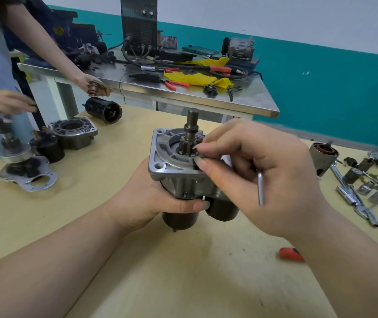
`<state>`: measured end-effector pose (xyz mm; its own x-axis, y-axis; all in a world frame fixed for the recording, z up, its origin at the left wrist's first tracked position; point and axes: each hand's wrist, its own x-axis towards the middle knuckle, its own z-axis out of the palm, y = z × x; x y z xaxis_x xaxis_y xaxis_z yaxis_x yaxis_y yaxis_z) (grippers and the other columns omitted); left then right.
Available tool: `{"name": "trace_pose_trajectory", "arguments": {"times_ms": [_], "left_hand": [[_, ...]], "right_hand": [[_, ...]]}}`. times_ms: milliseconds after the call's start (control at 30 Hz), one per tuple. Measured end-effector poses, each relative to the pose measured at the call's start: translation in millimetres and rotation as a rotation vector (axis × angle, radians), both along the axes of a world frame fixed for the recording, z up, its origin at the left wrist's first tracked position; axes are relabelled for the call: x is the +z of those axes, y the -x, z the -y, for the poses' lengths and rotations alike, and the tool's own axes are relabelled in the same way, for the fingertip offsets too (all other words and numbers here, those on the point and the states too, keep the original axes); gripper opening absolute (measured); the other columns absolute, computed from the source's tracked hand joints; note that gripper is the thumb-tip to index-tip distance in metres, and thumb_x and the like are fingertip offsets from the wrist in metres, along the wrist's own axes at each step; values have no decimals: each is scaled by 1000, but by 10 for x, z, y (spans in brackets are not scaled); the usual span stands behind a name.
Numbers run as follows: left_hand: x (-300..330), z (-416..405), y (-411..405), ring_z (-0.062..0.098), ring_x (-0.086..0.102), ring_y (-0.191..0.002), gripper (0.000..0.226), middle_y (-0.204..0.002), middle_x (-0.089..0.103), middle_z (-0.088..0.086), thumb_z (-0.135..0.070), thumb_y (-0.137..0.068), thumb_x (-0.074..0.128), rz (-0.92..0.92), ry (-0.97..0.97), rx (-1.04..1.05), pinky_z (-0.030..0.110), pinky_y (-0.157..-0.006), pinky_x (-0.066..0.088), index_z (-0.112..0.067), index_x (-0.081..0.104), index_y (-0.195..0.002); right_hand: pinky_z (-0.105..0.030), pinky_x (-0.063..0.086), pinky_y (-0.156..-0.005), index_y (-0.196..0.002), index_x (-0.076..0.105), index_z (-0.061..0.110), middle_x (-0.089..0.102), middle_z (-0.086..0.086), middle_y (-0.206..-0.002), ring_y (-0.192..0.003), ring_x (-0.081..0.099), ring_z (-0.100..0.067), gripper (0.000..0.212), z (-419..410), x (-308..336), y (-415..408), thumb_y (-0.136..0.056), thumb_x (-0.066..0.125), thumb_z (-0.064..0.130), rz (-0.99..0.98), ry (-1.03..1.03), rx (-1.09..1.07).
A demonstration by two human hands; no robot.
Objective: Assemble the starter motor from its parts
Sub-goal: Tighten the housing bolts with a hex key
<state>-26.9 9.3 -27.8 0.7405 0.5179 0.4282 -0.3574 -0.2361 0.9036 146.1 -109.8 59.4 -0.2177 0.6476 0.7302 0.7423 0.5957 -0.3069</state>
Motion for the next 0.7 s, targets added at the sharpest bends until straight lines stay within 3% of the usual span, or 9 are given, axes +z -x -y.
{"name": "trace_pose_trajectory", "arguments": {"times_ms": [133, 300, 467, 600, 700], "left_hand": [[0, -4, 1, 28, 69, -127, 56, -131, 75, 7, -10, -78, 91, -11, -4, 11, 35, -104, 56, -23, 73, -129], [8, 13, 17, 26, 69, -127, 55, -131, 75, 4, -8, -79, 88, -31, -35, 18, 31, -102, 57, -22, 72, -130], [63, 35, 54, 22, 68, -128, 64, -133, 73, 2, -13, -76, 89, 12, -69, -21, 31, -103, 55, -18, 67, -136], [29, 48, 20, 30, 70, -124, 48, -129, 75, 9, -11, -83, 85, 43, -82, 91, 39, -103, 56, -9, 70, -128], [25, 15, 76, 26, 71, -120, 39, -125, 76, 4, -10, -85, 79, 26, -58, 51, 38, -101, 56, -18, 75, -122]], "right_hand": [[-10, 39, -72, -94, 80, 7, 65, -9, -107, -74, 51, 14, 7, 10, -4, -102, -91, 78, 13, 56, 24, -8], [-6, 40, -80, -104, 79, 2, 69, -13, -106, -85, 48, 24, 17, 32, -56, -131, -90, 78, 11, 120, -45, 45], [-3, 40, -78, -99, 79, 1, 70, -14, -104, -88, 50, 20, 11, 13, -78, -129, -91, 79, 8, 107, -58, 71], [-8, 43, -82, -99, 80, 4, 70, -13, -105, -93, 56, 9, 9, 14, -83, -119, -91, 80, 8, 107, -66, 57], [-8, 43, -83, -100, 81, 5, 70, -12, -105, -91, 55, 11, 11, 10, -76, -107, -90, 81, 10, 106, -56, 55]]}}
